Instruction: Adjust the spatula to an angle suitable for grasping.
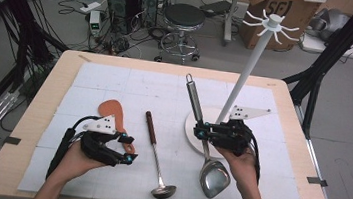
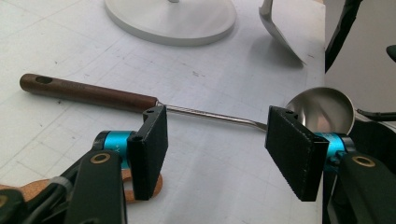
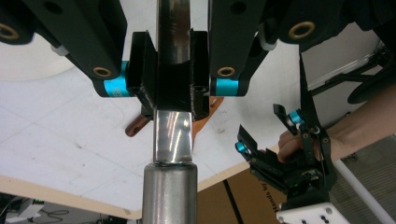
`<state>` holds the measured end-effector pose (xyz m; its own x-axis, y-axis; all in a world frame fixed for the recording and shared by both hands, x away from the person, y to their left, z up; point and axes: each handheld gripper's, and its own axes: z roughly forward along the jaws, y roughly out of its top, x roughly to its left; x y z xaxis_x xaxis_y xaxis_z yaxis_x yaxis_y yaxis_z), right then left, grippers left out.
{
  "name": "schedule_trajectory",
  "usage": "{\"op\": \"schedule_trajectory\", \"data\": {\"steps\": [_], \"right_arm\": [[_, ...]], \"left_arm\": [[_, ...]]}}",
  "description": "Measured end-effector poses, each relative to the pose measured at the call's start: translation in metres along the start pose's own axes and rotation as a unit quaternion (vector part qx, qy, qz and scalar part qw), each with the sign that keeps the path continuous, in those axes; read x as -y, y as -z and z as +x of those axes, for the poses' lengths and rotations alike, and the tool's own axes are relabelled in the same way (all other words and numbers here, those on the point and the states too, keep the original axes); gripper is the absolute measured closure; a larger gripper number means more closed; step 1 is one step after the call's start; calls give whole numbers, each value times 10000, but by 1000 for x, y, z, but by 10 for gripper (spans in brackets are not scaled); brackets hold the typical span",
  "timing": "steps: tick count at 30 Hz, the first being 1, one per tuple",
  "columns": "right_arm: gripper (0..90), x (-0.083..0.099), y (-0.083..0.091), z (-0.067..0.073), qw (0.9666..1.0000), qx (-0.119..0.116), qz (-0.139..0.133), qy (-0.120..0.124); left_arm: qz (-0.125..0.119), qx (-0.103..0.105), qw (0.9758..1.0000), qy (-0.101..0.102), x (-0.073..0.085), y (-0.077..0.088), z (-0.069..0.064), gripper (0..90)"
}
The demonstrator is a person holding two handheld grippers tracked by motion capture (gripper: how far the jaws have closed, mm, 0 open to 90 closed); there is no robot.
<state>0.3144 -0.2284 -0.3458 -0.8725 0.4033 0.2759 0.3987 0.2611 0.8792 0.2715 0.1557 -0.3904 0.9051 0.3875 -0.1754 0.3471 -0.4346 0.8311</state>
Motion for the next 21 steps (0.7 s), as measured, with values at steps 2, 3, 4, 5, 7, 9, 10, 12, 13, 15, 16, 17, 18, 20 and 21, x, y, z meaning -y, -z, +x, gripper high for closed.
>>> {"op": "schedule_trajectory", "data": {"steps": [2,3,4,5,7,9,10,12,13,15,16,17,18,20,21], "right_arm": [[764,-3,2,1,10000,14,-72,34],[766,-4,3,1,9999,3,-99,34],[767,-5,4,1,9999,9,-124,22],[768,-5,5,1,9999,14,-162,25],[771,-6,7,1,9998,2,-200,-8],[773,-6,9,0,9996,30,-272,-19],[775,-6,10,0,9995,29,-303,-12],[779,-7,12,0,9994,27,-351,-23],[782,-7,13,1,9993,10,-363,-33],[791,-9,15,2,9992,-1,-407,18],[796,-11,15,3,9991,-1,-422,40],[801,-12,16,4,9991,7,-428,52],[809,-13,16,5,9991,-6,-424,65],[840,-15,17,6,9990,-10,-437,99],[861,-15,17,7,9989,-18,-466,106]], "left_arm": [[17,0,10000,-21,0,0,-1,399],[3,-5,10000,-13,0,0,-1,398],[24,-22,10000,-27,1,1,-1,398],[22,-15,10000,-29,1,1,-1,398],[2,-33,10000,5,2,1,-1,397],[1,-33,10000,1,2,2,-1,397],[10,-42,10000,0,3,2,-1,397],[1,-39,10000,-8,3,2,0,397],[1,-43,10000,-15,3,3,0,396],[-13,-47,10000,3,4,3,0,395],[-4,-48,10000,11,4,3,0,394],[-9,-49,10000,12,4,3,0,393],[-8,-48,10000,12,4,3,0,392],[-17,-47,10000,7,4,3,-1,392],[-1,-48,10000,-4,5,3,0,391]]}}
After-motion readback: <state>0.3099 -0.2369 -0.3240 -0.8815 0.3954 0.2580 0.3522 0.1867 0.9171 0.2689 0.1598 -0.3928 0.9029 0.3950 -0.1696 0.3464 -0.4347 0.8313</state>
